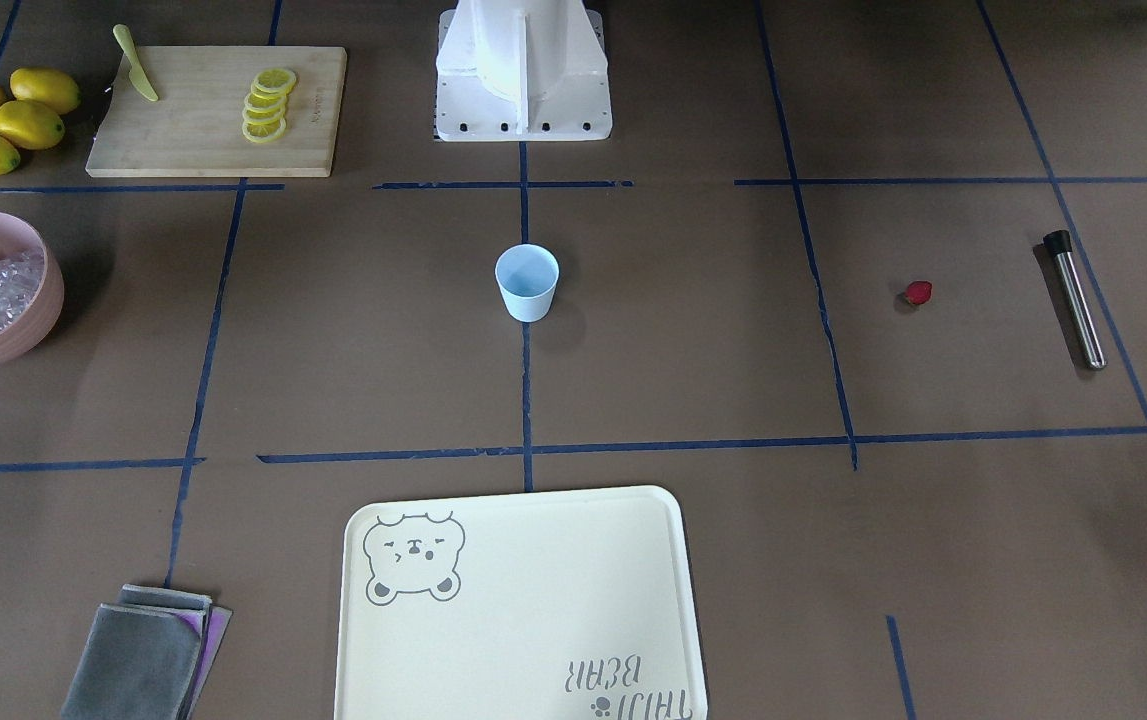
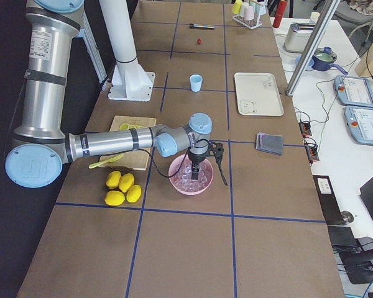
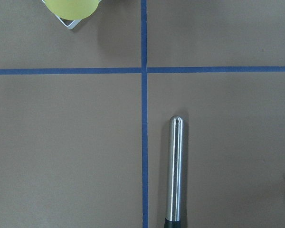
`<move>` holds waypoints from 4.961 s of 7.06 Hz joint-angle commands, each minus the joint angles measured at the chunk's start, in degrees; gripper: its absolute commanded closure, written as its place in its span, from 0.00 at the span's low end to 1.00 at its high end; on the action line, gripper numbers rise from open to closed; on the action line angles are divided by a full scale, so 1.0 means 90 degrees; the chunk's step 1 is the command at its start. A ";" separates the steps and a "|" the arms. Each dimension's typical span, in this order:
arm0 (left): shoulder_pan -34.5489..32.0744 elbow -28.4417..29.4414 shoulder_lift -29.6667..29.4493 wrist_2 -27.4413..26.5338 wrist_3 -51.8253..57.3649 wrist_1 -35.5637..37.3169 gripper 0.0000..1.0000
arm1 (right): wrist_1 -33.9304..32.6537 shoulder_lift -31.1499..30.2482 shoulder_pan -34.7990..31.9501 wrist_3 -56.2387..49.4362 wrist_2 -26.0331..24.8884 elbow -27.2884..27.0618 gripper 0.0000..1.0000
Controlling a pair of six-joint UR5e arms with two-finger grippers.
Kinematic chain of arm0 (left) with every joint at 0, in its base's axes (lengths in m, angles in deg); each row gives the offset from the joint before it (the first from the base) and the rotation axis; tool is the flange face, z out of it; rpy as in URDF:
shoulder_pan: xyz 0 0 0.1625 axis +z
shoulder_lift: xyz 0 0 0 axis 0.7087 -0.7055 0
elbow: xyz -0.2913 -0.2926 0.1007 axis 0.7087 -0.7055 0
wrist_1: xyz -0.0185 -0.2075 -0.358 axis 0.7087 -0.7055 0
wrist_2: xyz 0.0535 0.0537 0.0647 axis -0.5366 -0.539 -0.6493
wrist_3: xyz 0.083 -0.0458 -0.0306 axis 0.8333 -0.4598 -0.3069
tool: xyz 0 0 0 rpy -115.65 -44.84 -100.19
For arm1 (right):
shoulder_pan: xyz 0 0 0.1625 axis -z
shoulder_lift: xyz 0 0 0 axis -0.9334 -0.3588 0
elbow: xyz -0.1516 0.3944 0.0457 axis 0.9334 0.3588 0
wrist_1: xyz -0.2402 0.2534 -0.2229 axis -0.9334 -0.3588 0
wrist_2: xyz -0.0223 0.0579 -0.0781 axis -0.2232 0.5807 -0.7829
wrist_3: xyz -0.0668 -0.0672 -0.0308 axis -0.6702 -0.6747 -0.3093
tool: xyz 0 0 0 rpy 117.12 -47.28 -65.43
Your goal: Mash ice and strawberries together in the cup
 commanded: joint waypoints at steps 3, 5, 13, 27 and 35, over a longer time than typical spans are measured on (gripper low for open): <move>0.0003 -0.0046 0.0000 0.0000 0.0000 0.0008 0.00 | -0.0001 0.0142 0.0070 0.0013 0.0018 0.0346 0.21; -0.0007 -0.0036 0.0000 0.0000 0.0000 0.0008 0.00 | -0.0001 0.0142 0.0060 0.0023 0.0018 0.0336 0.42; -0.0007 -0.0095 0.0000 0.0010 0.0010 0.0008 0.00 | -0.0020 0.0190 -0.0292 0.0052 0.0028 -0.0901 1.00; 0.0072 -0.0163 0.0030 0.0840 0.0059 -0.0197 0.00 | -0.0030 0.4926 0.4406 0.7396 -0.3254 0.0335 0.89; 0.1334 -0.0707 -0.0078 0.0626 -0.1534 -0.0517 0.00 | -0.0534 0.4686 0.3970 0.7348 -0.3275 -0.0401 0.01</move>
